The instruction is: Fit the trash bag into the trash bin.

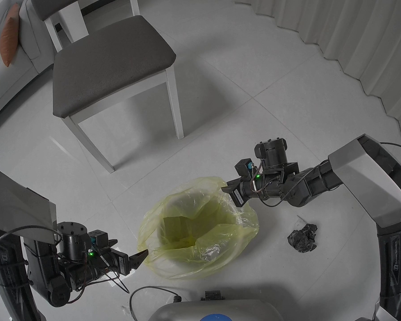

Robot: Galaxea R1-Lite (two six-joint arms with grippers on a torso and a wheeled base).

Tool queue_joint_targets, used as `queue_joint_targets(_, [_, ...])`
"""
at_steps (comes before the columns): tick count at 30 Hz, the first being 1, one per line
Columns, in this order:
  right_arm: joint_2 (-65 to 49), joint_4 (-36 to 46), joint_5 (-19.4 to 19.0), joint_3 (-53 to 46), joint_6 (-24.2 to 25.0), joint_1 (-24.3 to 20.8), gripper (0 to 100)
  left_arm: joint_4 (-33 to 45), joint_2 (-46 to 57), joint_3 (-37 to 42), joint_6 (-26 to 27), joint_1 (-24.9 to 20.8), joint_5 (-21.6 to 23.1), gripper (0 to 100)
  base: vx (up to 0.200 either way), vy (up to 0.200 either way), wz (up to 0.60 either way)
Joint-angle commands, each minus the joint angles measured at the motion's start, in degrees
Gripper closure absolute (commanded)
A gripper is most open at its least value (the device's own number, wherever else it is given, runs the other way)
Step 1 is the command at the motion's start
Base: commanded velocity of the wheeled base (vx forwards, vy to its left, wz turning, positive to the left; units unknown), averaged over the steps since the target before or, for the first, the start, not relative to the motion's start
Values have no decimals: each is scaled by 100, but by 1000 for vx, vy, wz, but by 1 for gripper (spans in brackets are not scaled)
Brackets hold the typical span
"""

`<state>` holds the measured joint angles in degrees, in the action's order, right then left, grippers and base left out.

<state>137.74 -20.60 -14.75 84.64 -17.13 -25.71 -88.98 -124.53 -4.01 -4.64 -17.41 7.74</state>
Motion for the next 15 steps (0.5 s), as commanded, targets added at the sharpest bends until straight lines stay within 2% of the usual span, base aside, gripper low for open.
queue_joint_targets(1, [-125,4,-2,-79,-10,136,0,-93,-107,-30,-10,18,8,0,0,0,0])
queue_joint_targets(7, [-318,39,-2,-132,-19,303,0,-93,-116,-56,-10,9,8,0,0,0,0])
queue_joint_targets(11, [-784,-23,-2,-501,8,295,0,-102,-37,-3,-45,18,8,0,0,0,0])
queue_joint_targets(15, [-1566,-102,-72,-1512,-19,22,0,-93,183,93,-168,88,61,0,0,0,0])
